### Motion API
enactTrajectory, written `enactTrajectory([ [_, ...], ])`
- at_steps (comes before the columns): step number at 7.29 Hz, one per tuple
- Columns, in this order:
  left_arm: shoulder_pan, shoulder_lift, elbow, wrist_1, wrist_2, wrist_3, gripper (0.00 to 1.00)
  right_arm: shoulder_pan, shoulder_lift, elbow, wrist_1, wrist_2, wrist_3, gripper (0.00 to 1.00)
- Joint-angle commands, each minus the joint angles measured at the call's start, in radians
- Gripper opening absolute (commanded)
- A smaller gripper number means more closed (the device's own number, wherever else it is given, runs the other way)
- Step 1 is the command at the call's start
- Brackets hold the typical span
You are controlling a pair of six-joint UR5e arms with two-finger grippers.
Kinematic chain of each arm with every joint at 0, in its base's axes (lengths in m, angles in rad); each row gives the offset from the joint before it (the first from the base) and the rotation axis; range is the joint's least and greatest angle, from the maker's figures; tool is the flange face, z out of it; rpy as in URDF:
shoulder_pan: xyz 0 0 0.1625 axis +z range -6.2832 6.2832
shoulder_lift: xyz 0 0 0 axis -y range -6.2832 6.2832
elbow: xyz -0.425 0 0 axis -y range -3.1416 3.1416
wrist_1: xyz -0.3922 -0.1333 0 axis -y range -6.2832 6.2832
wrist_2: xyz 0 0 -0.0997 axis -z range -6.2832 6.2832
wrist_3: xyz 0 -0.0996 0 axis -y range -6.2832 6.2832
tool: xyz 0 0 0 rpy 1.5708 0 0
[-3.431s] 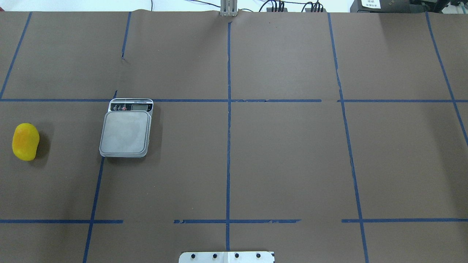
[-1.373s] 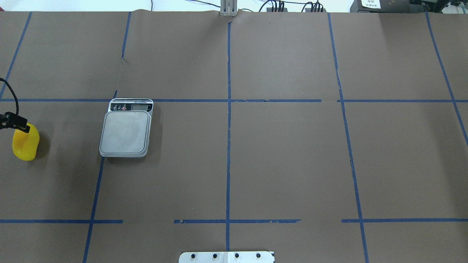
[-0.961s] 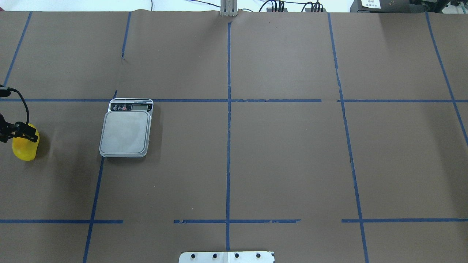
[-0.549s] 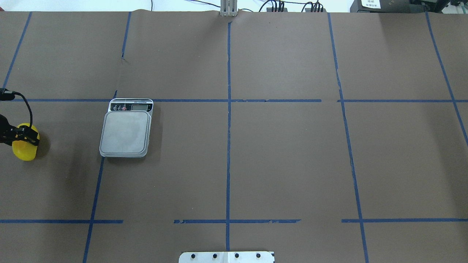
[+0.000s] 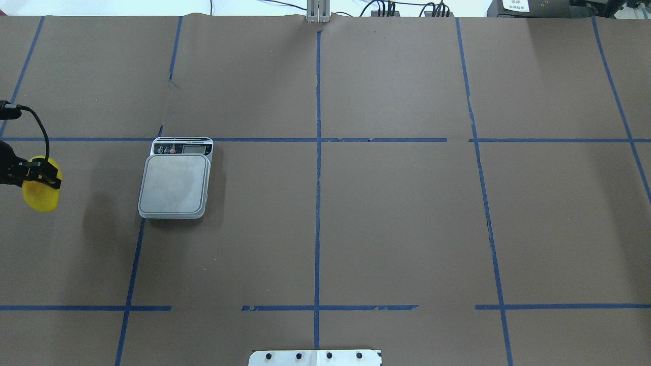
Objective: Weigh mango
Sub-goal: 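Carry the mango with the left gripper over the scale platform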
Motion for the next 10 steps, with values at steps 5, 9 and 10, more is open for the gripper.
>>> enactTrajectory([
  [5,0.149,-0.386,0.044,0.247,0.068,-0.17,0.0,0.0,0.0,0.0,0.0,0.0,0.0,1.0],
  [9,0.232,-0.398,0.118,0.15,0.083,-0.18,0.04,0.0,0.0,0.0,0.0,0.0,0.0,1.0],
  [10,0.234,-0.397,0.131,0.149,0.084,-0.176,0.51,0.0,0.0,0.0,0.0,0.0,0.0,1.0],
])
